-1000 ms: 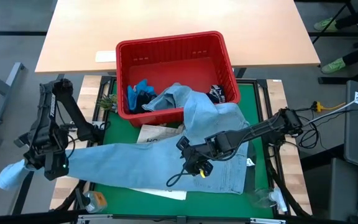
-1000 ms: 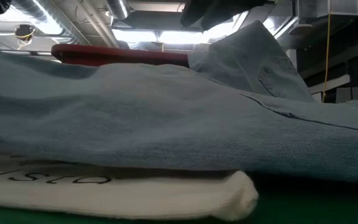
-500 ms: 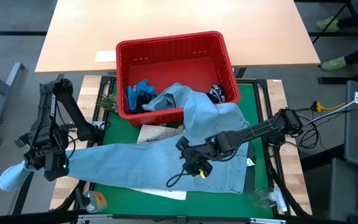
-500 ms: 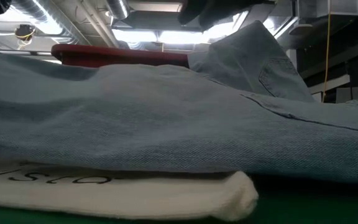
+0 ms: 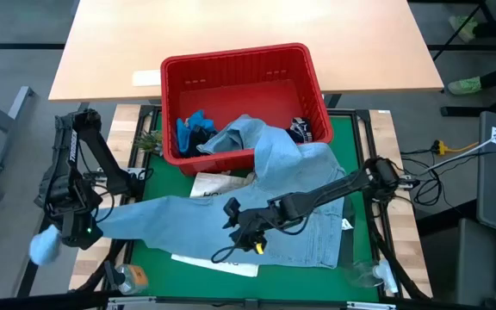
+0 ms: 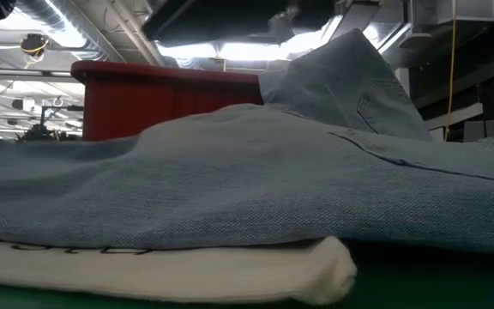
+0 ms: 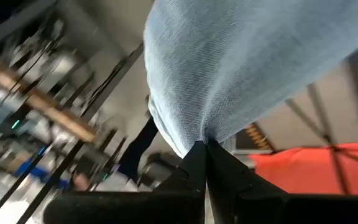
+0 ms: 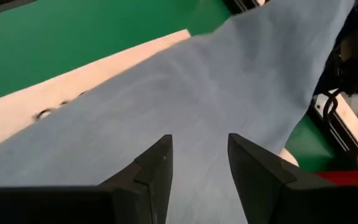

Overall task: Fold Laundry from Bin
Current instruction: Fold the light blue jeans

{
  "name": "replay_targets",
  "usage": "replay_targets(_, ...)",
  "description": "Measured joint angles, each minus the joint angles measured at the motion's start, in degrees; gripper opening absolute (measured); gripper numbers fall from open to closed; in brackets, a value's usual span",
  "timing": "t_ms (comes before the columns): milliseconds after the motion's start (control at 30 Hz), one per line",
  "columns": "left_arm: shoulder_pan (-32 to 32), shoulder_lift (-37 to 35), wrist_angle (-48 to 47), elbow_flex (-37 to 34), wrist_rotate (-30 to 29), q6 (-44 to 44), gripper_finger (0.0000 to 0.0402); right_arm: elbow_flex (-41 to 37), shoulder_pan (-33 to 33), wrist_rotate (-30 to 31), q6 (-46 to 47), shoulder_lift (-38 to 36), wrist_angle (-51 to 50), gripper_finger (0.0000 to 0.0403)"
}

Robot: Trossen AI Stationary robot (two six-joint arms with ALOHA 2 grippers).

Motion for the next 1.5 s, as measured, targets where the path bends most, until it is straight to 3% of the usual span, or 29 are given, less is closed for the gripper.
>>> replay_targets(233, 0.0, 0.02, 0.05, 0.65, -12.41, 4.25, 0.0, -0.02, -2.36, 0.44, 0.08, 3.09, -0.68, 0.0154)
replay_targets(567, 0.32, 0.02, 0.39, 4.52, -48.3, 6.17, 0.0, -0.02, -2.9, 0.45, 0.08, 1.67, -1.19, 0.0154)
replay_targets(733, 4.46, 0.62, 0.62, 3.88, -59.59, 9.09, 0.0, -0.02, -2.84, 0.42, 0.04, -0.15, -1.28, 0.0154)
replay_targets(1067, 20.43, 5.19, 13.79, 2.97, -69.33, 30.64, 0.0, -0.02, -2.84, 0.42, 0.0, -5.65, -1.79, 0.0154)
replay_targets(1500, 34.93, 19.94, 43.31, 2.91, -69.21, 61.26, 0.0, 0.02, -2.84, 0.4, 0.06, -14.52, -13.38, 0.0154)
